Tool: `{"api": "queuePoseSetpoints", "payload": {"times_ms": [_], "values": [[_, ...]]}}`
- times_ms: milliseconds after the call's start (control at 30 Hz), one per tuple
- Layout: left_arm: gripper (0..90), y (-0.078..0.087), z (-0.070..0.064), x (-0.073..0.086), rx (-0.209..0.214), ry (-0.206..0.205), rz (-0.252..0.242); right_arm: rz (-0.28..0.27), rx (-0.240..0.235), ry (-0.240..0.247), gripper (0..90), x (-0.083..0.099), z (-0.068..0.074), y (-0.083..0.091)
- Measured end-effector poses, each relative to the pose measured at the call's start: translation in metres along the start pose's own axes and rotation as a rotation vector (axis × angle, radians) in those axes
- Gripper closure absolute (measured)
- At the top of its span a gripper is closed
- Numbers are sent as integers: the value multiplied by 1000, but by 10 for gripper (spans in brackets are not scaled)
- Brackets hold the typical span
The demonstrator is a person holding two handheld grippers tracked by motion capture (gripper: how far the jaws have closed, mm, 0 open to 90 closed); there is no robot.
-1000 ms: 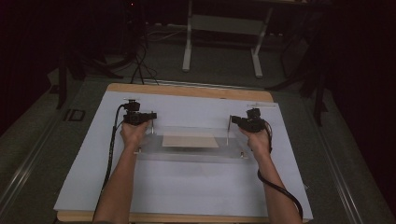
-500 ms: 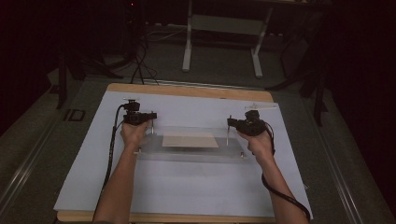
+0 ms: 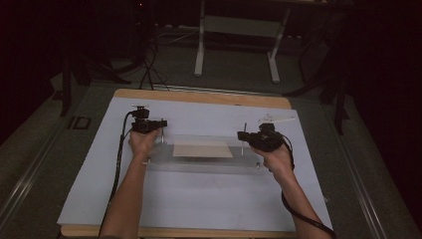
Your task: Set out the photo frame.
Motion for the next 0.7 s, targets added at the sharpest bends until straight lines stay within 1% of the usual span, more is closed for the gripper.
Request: {"api": "queuePoseSetpoints", "payload": {"times_ms": [100, 133, 167, 200, 233, 267, 300, 333, 367, 433, 533, 567, 600, 633, 667, 700], "values": [[832, 0, 0, 0, -1, -2, 1, -5, -26, 8, 900, -1, 12, 4], [832, 0, 0, 0, -2, -2, 1, -2, -38, 21, 900, 0, 20, 6], [832, 0, 0, 0, -1, -2, 0, 4, -31, 33, 900, 1, 23, 7], [832, 0, 0, 0, 0, -2, -1, 4, -31, 33, 900, 1, 23, 7], [831, 0, 0, 0, 0, -1, 0, 7, -33, 33, 900, 2, 25, 8], [831, 0, 0, 0, -1, 1, 0, 3, -46, 26, 900, 4, 30, 11], [831, 0, 0, 0, 0, 5, 1, 3, -46, 26, 900, 4, 30, 11], [831, 0, 0, 0, 0, 5, 1, 0, -49, 37, 900, 5, 35, 15], [831, 0, 0, 0, -1, 4, -1, 0, -49, 37, 900, 5, 35, 15], [831, 0, 0, 0, -3, 0, -2, -3, -56, 45, 900, 6, 42, 18], [831, 0, 0, 0, -2, 4, -2, -4, -54, 67, 900, 7, 53, 21], [831, 0, 0, 0, -2, 4, -1, -6, -60, 81, 900, 8, 61, 23], [831, 0, 0, 0, -1, 4, -2, -6, -60, 81, 900, 8, 61, 23], [830, 0, 0, 0, -1, 4, -2, -7, -72, 92, 900, 9, 69, 24], [830, 0, 0, 0, -1, 5, -2, -7, -72, 92, 900, 9, 69, 24], [830, 0, 0, 0, 0, 8, -3, -8, -78, 98, 900, 9, 72, 25]]}}
Point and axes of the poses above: each handheld gripper's, and its own axes: y roughly backward along the jaws, x roughly out of its underside, z roughly to its left, the point moved 10 cm from there along -y, roughly forward along the jaws, and after that the axes turned 8 degrees about -x, right-handed, at the moved point
